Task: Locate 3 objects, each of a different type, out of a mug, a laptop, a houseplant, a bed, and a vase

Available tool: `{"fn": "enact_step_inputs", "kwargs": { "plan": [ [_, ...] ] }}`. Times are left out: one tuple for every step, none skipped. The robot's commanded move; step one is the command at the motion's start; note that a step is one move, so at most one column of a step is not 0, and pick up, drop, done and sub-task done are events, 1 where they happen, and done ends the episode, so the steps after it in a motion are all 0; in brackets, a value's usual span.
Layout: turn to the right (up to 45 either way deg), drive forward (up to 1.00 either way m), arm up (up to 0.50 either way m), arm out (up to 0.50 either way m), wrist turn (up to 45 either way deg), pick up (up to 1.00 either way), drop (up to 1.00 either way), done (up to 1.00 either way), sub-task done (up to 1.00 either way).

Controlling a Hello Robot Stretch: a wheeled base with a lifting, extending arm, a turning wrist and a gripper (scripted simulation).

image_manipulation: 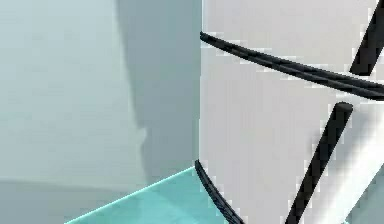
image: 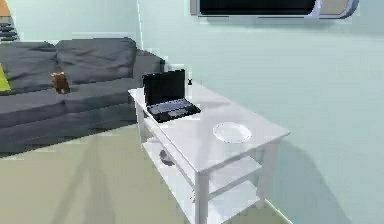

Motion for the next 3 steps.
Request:
{"fn": "enact_step_inputs", "kwargs": {
  "plan": [
    [-30.0,0.0,0.0,0.0,0.0,0.0,0.0,0.0,0.0],
    [0.0,0.6,0.0,0.0,0.0,0.0,0.0,0.0,0.0],
    [39.0,0.0,0.0,0.0,0.0,0.0,0.0,0.0,0.0]
  ]
}}
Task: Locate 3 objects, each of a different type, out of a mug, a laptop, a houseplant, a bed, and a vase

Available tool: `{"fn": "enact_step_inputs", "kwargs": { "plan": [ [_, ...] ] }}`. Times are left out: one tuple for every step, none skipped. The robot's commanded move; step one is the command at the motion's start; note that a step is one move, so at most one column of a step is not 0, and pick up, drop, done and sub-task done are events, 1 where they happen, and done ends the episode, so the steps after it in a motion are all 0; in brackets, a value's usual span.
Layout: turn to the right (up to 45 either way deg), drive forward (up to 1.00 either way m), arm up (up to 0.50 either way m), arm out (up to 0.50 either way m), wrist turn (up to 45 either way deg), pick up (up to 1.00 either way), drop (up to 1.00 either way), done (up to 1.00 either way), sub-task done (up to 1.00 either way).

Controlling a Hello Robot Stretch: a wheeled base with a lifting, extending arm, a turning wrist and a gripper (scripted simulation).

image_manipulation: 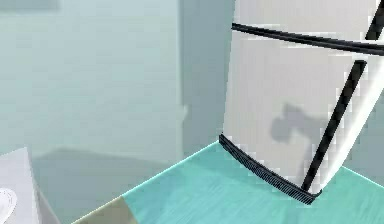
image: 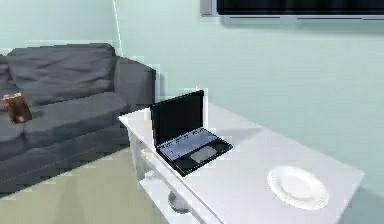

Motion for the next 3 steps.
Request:
{"fn": "enact_step_inputs", "kwargs": {
  "plan": [
    [0.0,0.0,0.0,0.0,0.0,0.0,0.0,0.0,1.0],
    [-45.0,0.0,0.0,0.0,0.0,0.0,0.0,0.0,0.0],
    [-45.0,0.0,0.0,0.0,0.0,0.0,0.0,0.0,0.0]
  ]
}}
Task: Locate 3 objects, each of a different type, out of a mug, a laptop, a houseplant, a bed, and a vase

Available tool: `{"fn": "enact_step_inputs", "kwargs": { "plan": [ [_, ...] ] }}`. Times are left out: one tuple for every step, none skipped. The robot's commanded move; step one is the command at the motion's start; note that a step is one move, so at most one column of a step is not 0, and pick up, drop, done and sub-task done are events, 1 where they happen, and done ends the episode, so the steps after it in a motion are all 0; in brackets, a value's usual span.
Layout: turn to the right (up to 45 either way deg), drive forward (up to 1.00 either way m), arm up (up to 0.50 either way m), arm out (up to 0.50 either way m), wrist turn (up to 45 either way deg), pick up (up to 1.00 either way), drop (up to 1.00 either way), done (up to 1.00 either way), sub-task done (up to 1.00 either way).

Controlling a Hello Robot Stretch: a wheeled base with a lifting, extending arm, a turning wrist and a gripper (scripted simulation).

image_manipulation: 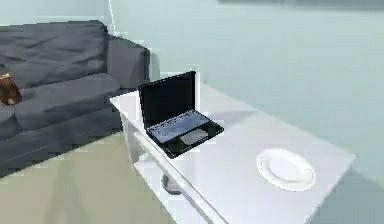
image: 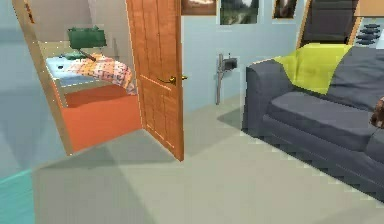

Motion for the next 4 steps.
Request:
{"fn": "enact_step_inputs", "kwargs": {
  "plan": [
    [-24.0,0.0,0.0,0.0,0.0,0.0,0.0,0.0,0.0],
    [0.0,1.0,0.0,0.0,0.0,0.0,0.0,0.0,0.0],
    [-3.0,0.0,0.0,0.0,0.0,0.0,0.0,0.0,0.0],
    [0.0,1.0,0.0,0.0,0.0,0.0,0.0,0.0,0.0]
  ]
}}
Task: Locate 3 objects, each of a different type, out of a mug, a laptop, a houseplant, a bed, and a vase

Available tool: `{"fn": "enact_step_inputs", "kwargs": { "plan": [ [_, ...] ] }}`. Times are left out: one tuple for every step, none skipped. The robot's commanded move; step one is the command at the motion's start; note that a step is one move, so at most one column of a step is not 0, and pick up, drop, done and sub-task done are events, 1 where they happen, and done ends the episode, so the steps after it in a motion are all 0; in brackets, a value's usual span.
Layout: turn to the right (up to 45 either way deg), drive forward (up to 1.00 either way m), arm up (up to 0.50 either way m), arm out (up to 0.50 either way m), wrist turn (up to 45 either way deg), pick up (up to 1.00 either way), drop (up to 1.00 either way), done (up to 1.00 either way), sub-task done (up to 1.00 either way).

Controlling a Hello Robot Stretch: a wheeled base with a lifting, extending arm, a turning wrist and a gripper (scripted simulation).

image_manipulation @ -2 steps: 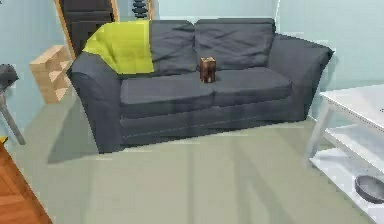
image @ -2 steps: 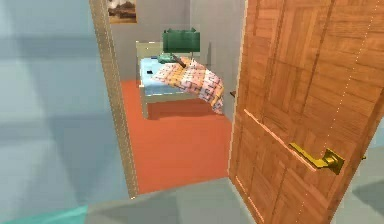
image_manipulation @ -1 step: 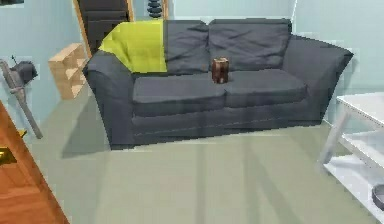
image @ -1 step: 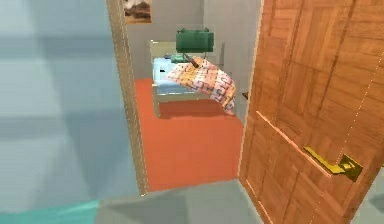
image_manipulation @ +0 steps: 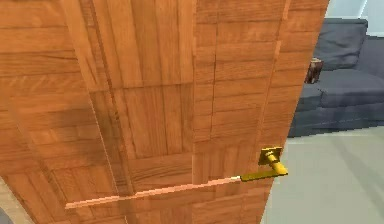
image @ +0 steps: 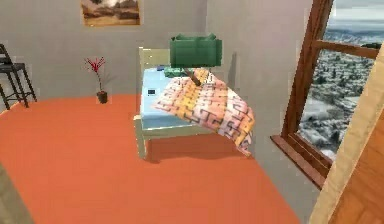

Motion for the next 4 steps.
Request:
{"fn": "enact_step_inputs", "kwargs": {
  "plan": [
    [-6.0,0.0,0.0,0.0,0.0,0.0,0.0,0.0,0.0],
    [0.0,0.15,0.0,0.0,0.0,0.0,0.0,0.0,0.0],
    [-3.0,0.0,0.0,0.0,0.0,0.0,0.0,0.0,0.0],
    [0.0,0.9,0.0,0.0,0.0,0.0,0.0,0.0,0.0]
  ]
}}
